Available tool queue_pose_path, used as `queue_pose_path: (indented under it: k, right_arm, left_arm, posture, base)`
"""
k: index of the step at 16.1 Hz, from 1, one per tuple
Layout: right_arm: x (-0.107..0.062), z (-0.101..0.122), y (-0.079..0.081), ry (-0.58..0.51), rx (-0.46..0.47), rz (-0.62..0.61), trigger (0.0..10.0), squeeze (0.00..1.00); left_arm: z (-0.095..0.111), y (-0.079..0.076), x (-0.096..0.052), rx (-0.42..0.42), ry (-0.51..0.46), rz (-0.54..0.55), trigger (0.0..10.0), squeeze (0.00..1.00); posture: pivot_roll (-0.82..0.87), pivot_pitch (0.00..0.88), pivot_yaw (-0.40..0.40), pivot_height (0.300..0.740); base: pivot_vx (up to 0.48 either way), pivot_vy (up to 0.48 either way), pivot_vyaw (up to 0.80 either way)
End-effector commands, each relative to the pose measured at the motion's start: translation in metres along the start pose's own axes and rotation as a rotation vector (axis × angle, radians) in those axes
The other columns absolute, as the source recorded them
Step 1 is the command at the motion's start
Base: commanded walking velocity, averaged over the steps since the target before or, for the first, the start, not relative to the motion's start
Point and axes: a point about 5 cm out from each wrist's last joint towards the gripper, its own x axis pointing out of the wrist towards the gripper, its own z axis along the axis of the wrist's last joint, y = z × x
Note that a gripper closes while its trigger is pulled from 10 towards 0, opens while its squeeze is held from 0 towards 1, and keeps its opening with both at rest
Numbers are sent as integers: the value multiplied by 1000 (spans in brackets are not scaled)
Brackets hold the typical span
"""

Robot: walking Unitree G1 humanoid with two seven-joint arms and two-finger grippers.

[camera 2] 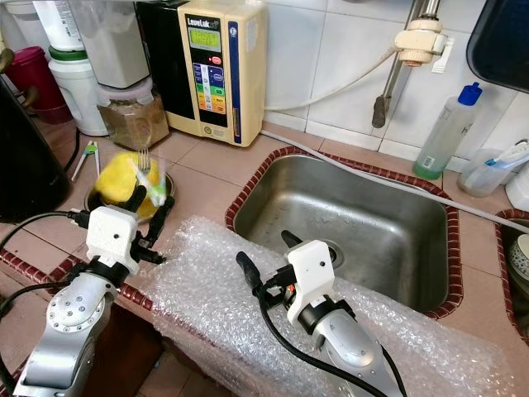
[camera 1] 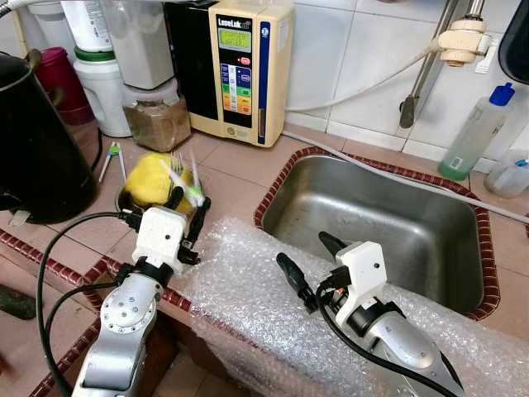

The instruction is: Kitchen organization

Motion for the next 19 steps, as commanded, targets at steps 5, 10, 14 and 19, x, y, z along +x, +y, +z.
queue_pose_path:
  k: [5,10,14,19]
  right_arm:
    - [1,-3,-1,5,-3,6,10000,0]
    - [1,-4,-3,8,-25,6,10000,0]
    - [2,-3,-3,4,-34,5,10000,0]
    - [-5,-4,-2,15,-48,-14,10000,0]
  left_arm:
    - [-4,6,-6,9,36,36,0,0]
    - [-8,21,2,20,29,106,0,0]
    - [-12,25,17,4,25,100,0,0]
    - [-27,35,38,-53,86,157,510,0]
  posture:
    - [35,11,-5,740]
    - [34,8,-11,740]
    - [31,13,-15,740]
    - [-5,28,-12,740]
  base:
    - [0,0,0]
    - [0,0,0]
    - [0,0,0]
    - [0,0,0]
